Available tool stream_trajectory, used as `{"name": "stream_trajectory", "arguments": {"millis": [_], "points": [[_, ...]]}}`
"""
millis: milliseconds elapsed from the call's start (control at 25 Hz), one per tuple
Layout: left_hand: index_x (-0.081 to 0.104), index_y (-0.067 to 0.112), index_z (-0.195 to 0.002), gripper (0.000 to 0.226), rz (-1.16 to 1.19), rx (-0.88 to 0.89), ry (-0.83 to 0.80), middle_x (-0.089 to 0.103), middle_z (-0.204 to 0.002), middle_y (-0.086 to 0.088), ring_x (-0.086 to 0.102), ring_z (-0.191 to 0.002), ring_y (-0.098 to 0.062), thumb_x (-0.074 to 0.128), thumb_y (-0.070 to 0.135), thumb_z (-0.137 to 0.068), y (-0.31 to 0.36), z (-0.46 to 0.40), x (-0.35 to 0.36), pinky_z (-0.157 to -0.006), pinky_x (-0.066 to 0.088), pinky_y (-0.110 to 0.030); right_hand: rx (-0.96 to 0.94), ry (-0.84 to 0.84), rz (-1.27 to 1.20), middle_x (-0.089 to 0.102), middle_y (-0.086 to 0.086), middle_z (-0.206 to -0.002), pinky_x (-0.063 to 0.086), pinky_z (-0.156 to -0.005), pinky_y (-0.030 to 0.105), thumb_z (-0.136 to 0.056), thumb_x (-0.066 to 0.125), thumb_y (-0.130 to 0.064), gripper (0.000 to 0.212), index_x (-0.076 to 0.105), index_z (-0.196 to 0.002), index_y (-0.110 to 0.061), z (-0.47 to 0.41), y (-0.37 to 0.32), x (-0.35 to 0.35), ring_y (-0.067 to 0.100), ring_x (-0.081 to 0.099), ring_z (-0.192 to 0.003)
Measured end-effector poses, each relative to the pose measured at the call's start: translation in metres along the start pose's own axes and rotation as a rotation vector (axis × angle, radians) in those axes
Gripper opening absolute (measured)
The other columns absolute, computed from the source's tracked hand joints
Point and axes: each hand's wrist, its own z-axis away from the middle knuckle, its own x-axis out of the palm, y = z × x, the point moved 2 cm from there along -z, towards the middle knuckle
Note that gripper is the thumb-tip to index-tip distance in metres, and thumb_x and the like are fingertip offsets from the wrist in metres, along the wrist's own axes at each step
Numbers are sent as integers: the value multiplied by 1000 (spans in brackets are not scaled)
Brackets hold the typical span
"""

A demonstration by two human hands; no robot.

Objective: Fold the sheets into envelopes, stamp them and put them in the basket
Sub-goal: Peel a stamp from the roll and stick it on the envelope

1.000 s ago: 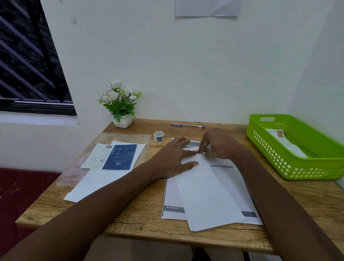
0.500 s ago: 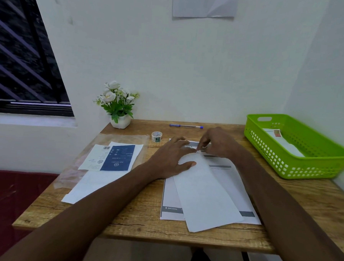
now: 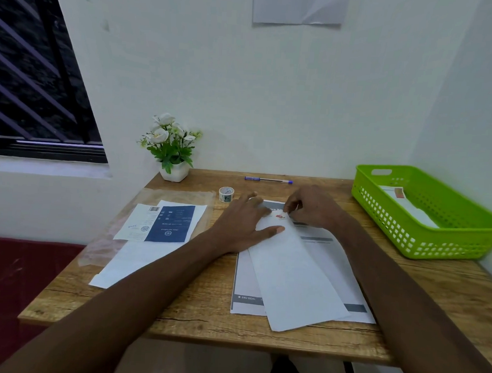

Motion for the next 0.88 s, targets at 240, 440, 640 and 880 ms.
{"name": "stream_trajectory", "arguments": {"millis": [240, 440, 640, 880], "points": [[72, 28, -114, 50, 76, -281, 152, 72, -100, 10, 59, -90, -7, 66, 68, -84, -25, 4, -26, -69, 40, -26, 250, -94, -345, 71, 4, -84, 57, -55, 28, -55, 99, -37, 53, 74, -94, -11, 2, 3, 0, 15, 65, -67], [77, 24, -101, 56, 243, -346, 33, 71, -85, 13, 64, -81, -5, 85, 66, -65, -37, 4, -28, -70, 56, -30, 242, -258, -295, 63, -3, -102, 57, -55, 26, -43, 102, -41, 81, 68, -112, -14, 5, -6, 2, 14, 64, -83], [79, 19, -102, 50, 415, -362, -17, 71, -85, 11, 63, -76, -4, 93, 47, -64, -42, 1, -25, -60, 43, -15, 256, -295, -381, 63, 1, -112, 51, -60, 28, -40, 104, -35, 84, 62, -112, -23, 4, -5, 8, 18, 63, -93], [78, 20, -85, 21, 622, -393, 34, 69, -75, 6, 57, -71, -7, 88, 37, -77, -45, 1, -22, -60, 40, -21, 269, -320, -433, 60, -3, -115, 55, -69, 31, -39, 104, -34, 93, 57, -119, -26, 1, -4, 11, 18, 61, -103]]}}
